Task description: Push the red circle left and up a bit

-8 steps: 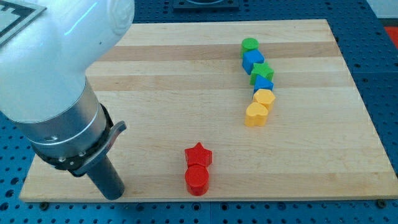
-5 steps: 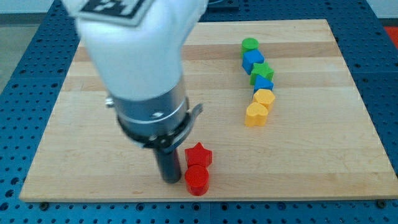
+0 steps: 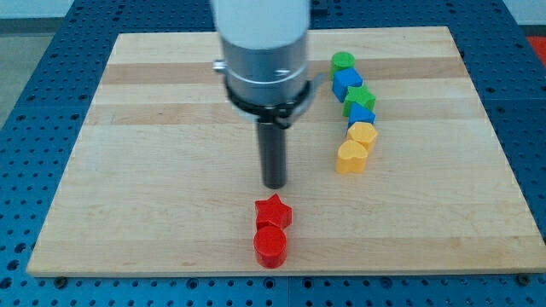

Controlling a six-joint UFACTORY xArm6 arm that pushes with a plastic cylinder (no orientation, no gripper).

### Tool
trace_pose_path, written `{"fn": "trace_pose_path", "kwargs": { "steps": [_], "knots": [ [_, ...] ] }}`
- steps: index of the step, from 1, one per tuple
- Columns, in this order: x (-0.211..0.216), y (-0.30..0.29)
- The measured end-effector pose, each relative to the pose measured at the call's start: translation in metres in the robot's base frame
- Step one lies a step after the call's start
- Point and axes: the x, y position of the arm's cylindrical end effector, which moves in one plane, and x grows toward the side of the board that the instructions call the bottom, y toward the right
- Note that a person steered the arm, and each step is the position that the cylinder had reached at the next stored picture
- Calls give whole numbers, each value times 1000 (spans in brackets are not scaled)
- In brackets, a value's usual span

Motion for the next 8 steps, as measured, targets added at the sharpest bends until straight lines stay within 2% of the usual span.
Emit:
{"fn": "trace_pose_path", "kwargs": {
  "steps": [1, 2, 3, 4, 8],
  "knots": [
    [8, 40],
    [40, 51],
    [88, 45],
    [109, 39],
    [109, 19]
  ]
}}
